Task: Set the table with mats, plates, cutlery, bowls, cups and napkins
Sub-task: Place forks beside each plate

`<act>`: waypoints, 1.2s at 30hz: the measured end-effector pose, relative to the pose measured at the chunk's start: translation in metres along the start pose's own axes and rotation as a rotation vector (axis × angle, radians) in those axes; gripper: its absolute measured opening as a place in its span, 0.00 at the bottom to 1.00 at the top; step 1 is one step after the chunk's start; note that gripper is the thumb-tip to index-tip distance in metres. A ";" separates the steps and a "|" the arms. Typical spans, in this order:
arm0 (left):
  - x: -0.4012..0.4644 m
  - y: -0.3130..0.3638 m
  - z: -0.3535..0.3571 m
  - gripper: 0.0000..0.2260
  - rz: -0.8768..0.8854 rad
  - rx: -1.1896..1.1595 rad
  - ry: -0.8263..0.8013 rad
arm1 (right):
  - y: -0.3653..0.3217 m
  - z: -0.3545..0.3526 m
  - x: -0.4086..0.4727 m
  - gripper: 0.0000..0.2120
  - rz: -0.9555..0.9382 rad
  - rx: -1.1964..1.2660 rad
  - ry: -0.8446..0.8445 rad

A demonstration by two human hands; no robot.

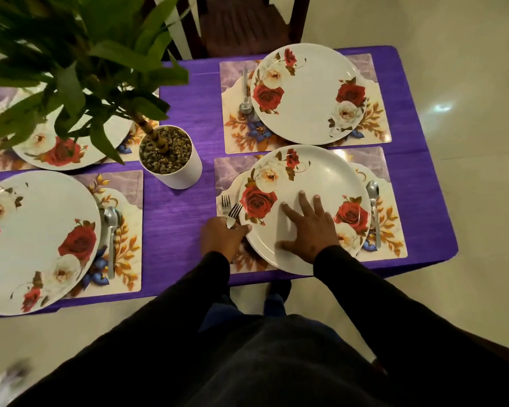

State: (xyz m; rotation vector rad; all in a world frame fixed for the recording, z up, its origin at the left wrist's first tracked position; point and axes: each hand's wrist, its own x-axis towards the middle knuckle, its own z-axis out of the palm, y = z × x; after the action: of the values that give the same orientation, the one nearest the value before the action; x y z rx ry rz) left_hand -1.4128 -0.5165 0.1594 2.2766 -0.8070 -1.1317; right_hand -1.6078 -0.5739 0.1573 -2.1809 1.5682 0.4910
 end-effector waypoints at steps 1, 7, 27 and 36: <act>-0.001 0.000 0.003 0.17 0.003 0.001 0.009 | -0.001 0.001 0.001 0.46 -0.002 -0.001 -0.005; -0.005 0.001 0.015 0.13 0.002 0.064 0.056 | -0.002 0.002 0.001 0.46 -0.010 0.012 -0.022; -0.006 -0.005 0.017 0.14 -0.032 0.009 0.083 | -0.004 0.006 0.002 0.45 -0.014 0.034 -0.026; -0.017 0.004 0.022 0.21 -0.054 -0.058 0.202 | -0.003 0.007 0.004 0.45 -0.023 0.048 -0.025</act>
State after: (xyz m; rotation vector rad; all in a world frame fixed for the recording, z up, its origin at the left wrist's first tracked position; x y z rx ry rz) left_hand -1.4403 -0.5105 0.1591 2.3306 -0.6298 -0.9161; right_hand -1.6038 -0.5729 0.1498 -2.1461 1.5252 0.4668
